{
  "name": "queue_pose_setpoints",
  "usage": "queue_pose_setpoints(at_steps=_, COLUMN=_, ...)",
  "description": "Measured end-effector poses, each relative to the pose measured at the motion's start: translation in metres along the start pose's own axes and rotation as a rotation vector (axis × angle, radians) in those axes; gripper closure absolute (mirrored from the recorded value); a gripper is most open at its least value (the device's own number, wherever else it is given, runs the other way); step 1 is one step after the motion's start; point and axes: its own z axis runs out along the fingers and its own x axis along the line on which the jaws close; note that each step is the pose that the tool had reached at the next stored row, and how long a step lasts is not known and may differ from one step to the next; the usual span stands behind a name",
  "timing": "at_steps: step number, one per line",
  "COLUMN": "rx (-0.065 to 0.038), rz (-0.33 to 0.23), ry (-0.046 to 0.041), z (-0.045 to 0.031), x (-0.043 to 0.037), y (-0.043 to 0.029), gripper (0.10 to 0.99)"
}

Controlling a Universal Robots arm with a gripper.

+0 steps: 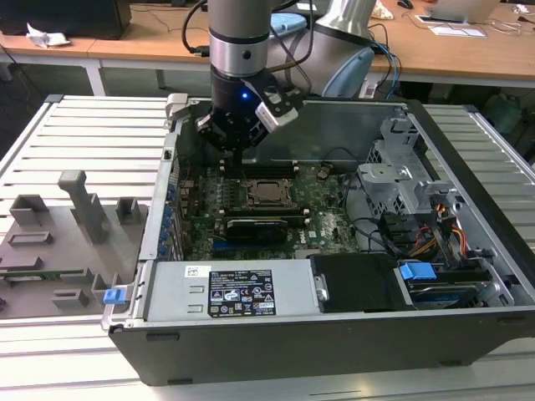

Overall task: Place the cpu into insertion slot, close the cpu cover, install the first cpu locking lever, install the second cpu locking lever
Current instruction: 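Install the first cpu locking lever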

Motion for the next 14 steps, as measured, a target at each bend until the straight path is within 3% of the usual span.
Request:
queue_pose_setpoints(at_steps=9, rx=-0.003, rz=0.000, ry=-0.0007, z=0.0042, x=0.0057, y=0.0065, gripper=0.980)
queue_pose_setpoints(at_steps=14, rx=-0.003, rz=0.001, ry=-0.0009, z=0.0074, x=0.0043, y=0.0149, gripper=0.980)
